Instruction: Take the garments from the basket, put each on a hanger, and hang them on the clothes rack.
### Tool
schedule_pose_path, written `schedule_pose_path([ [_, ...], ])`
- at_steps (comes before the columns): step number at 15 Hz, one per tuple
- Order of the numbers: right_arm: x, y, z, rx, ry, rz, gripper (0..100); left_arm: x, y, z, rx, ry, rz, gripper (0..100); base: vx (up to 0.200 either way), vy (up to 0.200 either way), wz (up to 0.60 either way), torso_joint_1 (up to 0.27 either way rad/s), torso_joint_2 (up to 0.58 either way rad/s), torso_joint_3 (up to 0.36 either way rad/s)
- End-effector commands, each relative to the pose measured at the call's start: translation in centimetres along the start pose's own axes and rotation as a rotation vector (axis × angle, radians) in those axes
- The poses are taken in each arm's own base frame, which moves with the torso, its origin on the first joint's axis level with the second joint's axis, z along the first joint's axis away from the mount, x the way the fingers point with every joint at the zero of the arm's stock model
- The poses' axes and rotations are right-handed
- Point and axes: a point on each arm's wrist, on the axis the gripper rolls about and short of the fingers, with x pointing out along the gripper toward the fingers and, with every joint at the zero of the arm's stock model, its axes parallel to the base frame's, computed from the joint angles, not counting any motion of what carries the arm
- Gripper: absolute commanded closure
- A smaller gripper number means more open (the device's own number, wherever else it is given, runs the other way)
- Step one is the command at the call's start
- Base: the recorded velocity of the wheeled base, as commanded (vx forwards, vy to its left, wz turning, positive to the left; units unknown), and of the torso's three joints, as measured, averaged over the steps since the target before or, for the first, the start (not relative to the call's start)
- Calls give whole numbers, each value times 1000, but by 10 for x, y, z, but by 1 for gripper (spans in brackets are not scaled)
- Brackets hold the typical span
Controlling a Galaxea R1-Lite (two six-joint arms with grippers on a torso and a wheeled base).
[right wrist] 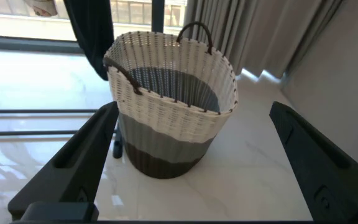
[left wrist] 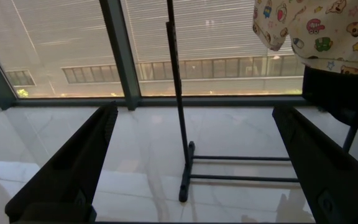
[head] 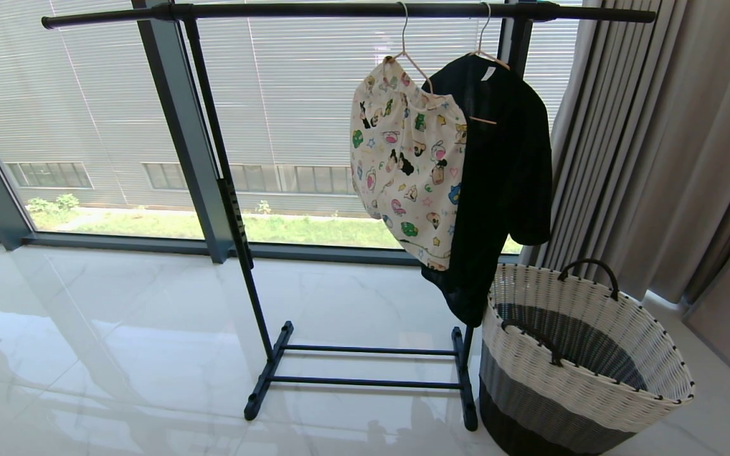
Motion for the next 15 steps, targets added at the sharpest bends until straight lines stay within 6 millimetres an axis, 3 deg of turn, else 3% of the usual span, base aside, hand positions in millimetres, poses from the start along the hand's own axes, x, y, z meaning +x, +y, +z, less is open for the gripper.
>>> schedule_pose_path([
  [1,0,0,0,4,7,1,0,0,0,0,0,3,1,0,0,0,0,0,0,0],
  [15,0,0,0,4,7,1,0,0,1,5,-3,-42,10,0,0,0,0,0,0,0],
])
